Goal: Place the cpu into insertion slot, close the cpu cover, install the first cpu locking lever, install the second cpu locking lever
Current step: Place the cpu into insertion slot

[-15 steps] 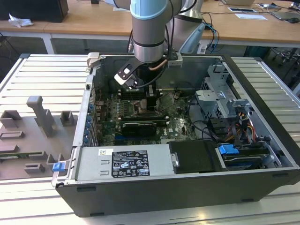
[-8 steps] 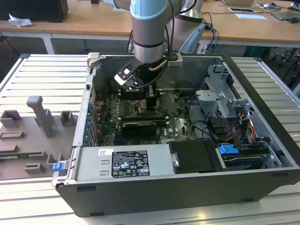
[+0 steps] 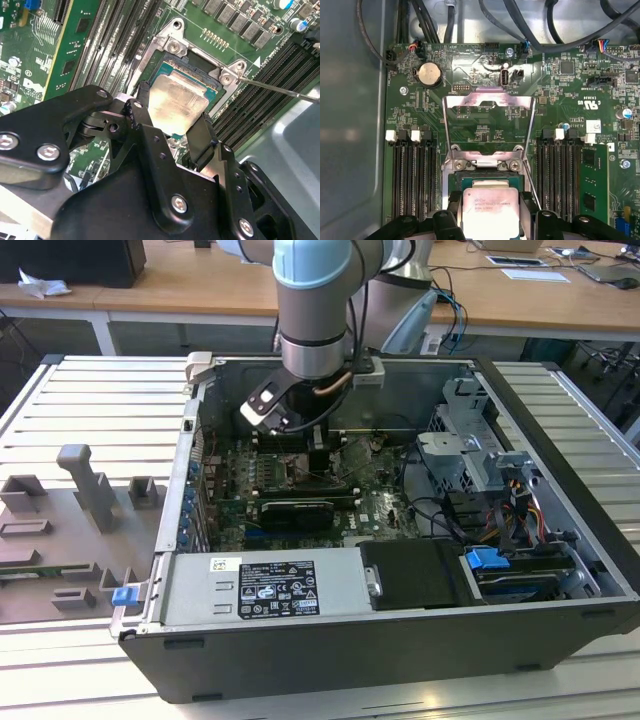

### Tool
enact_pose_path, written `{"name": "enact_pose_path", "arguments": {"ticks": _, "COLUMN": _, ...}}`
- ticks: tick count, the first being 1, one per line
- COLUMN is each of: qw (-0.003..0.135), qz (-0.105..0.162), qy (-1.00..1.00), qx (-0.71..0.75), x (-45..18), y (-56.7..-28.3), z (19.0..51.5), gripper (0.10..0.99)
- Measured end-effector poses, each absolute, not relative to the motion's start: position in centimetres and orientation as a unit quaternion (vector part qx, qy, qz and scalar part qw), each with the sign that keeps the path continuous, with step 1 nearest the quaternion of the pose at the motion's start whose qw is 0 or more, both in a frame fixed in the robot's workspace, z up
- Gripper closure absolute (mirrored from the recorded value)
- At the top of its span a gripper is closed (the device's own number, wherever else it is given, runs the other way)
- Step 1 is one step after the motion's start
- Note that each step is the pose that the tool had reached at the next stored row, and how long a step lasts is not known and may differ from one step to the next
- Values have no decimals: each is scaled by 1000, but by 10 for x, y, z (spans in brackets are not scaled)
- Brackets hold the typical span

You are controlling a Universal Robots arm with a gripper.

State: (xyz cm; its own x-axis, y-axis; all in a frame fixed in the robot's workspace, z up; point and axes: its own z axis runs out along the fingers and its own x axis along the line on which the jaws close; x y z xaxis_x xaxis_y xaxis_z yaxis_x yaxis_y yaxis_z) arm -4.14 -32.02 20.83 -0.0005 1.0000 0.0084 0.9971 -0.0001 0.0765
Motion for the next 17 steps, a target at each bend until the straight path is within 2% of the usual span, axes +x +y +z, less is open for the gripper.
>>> {"name": "enact_pose_path", "arguments": {"ticks": 17, "qw": 25, "qz": 29, "qy": 698, "qx": 715, "x": -42, "y": -318, "z": 200, "gripper": 545}}
